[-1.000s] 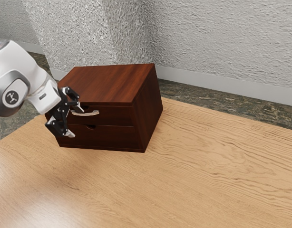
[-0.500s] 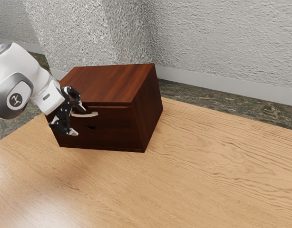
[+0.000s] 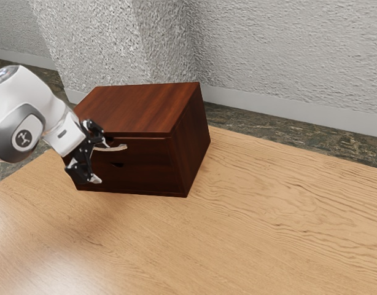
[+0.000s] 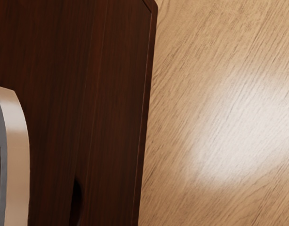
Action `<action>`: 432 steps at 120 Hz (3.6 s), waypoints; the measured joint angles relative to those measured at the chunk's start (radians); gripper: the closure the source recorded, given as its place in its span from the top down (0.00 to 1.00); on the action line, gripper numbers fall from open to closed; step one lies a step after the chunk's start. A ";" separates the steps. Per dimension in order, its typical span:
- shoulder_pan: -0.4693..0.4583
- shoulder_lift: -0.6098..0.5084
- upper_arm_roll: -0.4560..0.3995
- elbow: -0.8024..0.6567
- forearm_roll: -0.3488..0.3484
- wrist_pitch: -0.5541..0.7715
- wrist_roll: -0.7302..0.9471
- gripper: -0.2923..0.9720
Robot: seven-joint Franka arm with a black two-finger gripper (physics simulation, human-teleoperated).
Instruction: Pull the drawer handle with one arm to open the drawer
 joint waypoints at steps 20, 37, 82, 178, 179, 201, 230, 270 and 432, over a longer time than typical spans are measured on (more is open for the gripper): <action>0.003 -0.003 -0.001 -0.018 -0.003 0.003 -0.004 0.85; 0.004 -0.005 -0.005 -0.017 -0.012 0.005 -0.006 0.79; 0.005 -0.012 -0.012 -0.012 -0.009 0.018 -0.010 0.74; 0.094 -0.046 -0.100 -0.023 -0.027 0.014 -0.017 0.47; 0.094 -0.046 -0.100 -0.023 -0.027 0.013 -0.017 0.47; 0.178 -0.064 -0.176 -0.049 -0.028 0.010 -0.020 0.42; 0.260 -0.101 -0.252 -0.103 -0.030 0.009 -0.024 0.42; 0.390 -0.157 -0.374 -0.180 -0.030 0.015 -0.031 0.39; 0.772 -0.363 -0.772 -0.430 -0.057 0.021 -0.077 0.37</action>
